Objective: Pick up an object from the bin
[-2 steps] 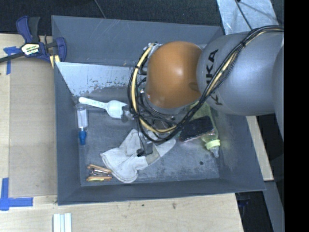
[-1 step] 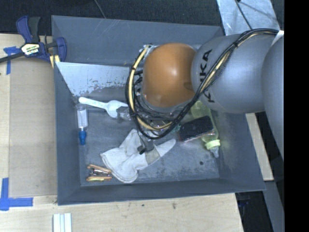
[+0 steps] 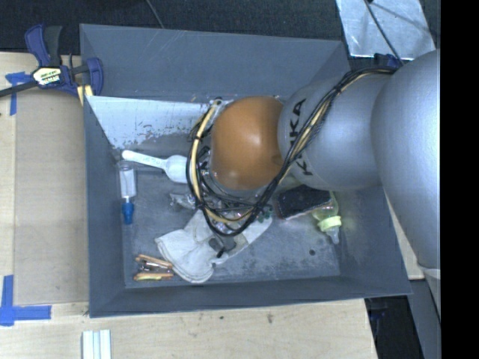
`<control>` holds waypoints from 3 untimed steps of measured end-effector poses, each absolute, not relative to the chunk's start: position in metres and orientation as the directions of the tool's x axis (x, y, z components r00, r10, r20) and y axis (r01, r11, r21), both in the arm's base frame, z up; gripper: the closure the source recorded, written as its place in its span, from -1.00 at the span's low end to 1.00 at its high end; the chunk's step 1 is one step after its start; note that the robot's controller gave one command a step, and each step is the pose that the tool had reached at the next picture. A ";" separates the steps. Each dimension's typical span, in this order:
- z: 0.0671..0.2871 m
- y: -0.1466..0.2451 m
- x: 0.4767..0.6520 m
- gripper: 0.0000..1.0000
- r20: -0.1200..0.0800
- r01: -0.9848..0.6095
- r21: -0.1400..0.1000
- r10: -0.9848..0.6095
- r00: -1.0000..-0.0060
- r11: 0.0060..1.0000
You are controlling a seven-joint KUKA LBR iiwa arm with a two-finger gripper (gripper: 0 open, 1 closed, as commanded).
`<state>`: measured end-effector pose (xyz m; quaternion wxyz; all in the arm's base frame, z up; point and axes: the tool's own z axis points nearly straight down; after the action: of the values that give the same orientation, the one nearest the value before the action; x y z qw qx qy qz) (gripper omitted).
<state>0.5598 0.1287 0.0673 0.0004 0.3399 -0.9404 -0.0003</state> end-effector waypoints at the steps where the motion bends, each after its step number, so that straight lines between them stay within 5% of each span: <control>1: 0.073 0.121 0.568 1.00 -0.001 -0.712 0.001 -0.712 -0.702 0.702; 3: 0.076 0.121 0.567 1.00 -0.001 -0.712 0.002 -0.712 -0.702 0.702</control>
Offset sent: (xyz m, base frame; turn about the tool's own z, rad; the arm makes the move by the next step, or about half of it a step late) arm 0.0000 0.0000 0.0000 0.0000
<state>0.5673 0.1214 0.0764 -0.0002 0.3859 -0.9226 -0.0010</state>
